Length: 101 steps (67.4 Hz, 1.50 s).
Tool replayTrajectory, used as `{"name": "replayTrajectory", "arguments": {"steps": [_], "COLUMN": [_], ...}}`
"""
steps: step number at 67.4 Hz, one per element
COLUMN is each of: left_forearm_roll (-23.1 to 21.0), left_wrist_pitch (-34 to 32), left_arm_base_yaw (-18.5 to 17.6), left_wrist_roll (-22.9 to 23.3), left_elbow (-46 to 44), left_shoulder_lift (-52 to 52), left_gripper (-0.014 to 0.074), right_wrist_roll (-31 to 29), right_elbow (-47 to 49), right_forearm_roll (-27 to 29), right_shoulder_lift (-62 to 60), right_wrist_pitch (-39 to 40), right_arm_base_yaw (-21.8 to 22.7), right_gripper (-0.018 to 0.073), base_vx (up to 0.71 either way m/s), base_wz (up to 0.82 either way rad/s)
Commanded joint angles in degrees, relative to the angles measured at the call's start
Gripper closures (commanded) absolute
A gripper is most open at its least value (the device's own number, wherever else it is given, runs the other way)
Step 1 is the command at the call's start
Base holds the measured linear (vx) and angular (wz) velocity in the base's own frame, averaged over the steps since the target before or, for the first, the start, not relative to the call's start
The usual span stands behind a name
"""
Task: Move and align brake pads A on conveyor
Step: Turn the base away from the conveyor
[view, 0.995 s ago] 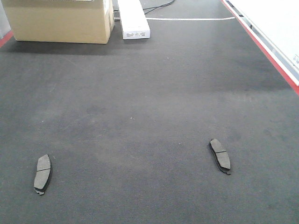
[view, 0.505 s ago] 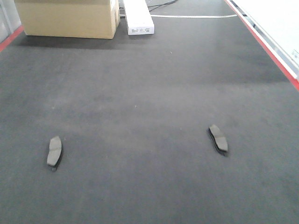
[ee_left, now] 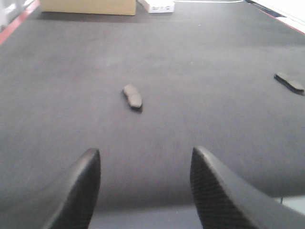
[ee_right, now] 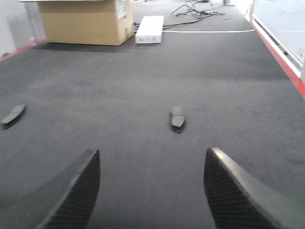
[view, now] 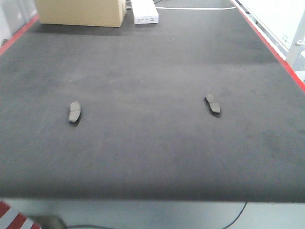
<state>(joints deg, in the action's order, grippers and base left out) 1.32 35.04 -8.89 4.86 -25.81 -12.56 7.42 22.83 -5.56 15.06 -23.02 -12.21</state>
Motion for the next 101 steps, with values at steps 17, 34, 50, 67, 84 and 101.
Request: {"name": "replayTrajectory", "arguments": {"steps": [17,34,50,67,84,101], "left_forearm_roll": [0.05,0.05,0.05,0.05,0.05,0.05], "left_wrist_pitch": [-3.95,-3.95,-3.95,-3.95,-3.95,-3.95], "left_arm_base_yaw": [-0.24,-0.24,-0.24,-0.24,-0.24,-0.24], "left_wrist_roll": [0.20,0.20,0.20,0.20,0.20,0.20], "left_elbow": [-1.46,-1.46,-1.46,-1.46,-1.46,-1.46], "left_shoulder_lift": [-0.65,-0.65,-0.65,-0.65,-0.65,-0.65], "left_gripper": [0.0202,0.0202,0.0202,0.0202,0.0202,0.0202], "right_wrist_roll": [-0.25,-0.25,-0.25,-0.25,-0.25,-0.25], "right_elbow": [1.46,1.46,1.46,1.46,1.46,1.46], "right_forearm_roll": [-0.64,-0.64,-0.64,-0.64,-0.64,-0.64], "right_shoulder_lift": [0.53,0.53,0.53,0.53,0.53,0.53], "right_wrist_pitch": [3.99,3.99,3.99,3.99,3.99,3.99], "right_arm_base_yaw": [0.19,0.19,0.19,0.19,0.19,0.19], "right_gripper": [0.0110,0.0110,0.0110,0.0110,0.0110,0.0110], "base_vx": [-0.35,-0.34,-0.29,-0.24,-0.19,-0.20], "base_wz": [0.09,-0.08,-0.13,0.02,-0.16,-0.71]}}
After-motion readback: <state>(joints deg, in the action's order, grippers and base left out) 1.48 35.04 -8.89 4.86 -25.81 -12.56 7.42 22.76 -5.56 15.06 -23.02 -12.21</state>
